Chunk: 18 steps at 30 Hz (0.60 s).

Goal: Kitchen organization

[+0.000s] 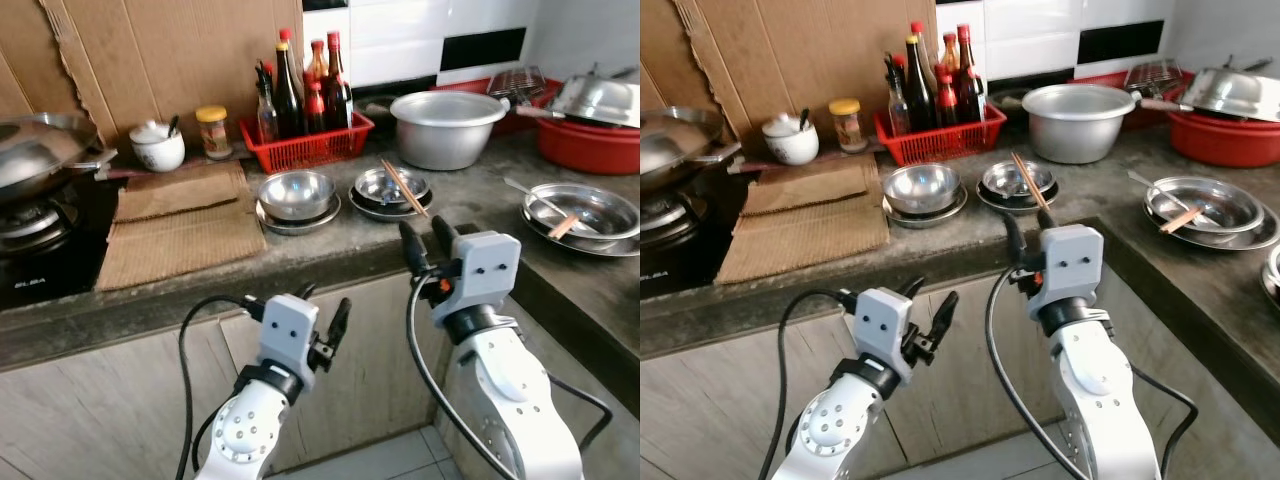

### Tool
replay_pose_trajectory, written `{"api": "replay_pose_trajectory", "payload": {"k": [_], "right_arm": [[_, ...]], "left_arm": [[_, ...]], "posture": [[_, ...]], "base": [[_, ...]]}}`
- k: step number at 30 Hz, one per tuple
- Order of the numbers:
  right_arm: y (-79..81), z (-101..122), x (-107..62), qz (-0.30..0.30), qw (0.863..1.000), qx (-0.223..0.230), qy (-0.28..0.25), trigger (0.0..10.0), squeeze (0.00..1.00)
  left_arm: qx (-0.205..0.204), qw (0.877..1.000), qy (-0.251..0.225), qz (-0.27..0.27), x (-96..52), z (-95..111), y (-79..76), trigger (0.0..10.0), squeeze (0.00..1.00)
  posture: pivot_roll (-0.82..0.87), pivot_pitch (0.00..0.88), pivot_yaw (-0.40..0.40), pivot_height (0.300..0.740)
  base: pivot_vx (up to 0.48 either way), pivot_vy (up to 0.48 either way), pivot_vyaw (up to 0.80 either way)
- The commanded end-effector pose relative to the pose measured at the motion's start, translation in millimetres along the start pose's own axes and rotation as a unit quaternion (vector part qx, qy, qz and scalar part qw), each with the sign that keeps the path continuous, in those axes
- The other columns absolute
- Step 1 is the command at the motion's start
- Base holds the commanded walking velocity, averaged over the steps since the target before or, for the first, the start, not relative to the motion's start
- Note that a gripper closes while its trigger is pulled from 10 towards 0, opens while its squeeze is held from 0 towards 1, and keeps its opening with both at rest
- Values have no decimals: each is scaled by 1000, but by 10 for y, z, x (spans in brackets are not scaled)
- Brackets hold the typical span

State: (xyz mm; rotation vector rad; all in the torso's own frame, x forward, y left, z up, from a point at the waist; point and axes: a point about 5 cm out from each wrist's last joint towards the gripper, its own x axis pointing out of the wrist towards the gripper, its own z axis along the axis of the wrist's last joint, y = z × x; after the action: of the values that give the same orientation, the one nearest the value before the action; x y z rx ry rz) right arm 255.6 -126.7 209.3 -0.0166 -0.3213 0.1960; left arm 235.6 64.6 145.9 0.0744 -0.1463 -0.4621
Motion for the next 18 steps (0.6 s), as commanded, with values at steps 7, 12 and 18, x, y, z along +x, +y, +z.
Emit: {"api": "replay_pose_trajectory", "payload": {"k": [7,12,18], "right_arm": [[131,20,85,42,999,7,-10,10000,0],[120,25,115,43,999,11,-10,10000,0],[56,86,222,52,998,5,-22,10000,0]], "left_arm": [[13,1000,3,15,-20,0,90,10000,0],[11,1000,5,19,-19,-4,88,10000,0],[9,999,13,33,-6,-28,118,10000,0]], "posture": [[8,0,2,740],[7,0,0,740],[8,0,-6,740]], "base": [[356,0,343],[352,0,603],[55,0,0]]}}
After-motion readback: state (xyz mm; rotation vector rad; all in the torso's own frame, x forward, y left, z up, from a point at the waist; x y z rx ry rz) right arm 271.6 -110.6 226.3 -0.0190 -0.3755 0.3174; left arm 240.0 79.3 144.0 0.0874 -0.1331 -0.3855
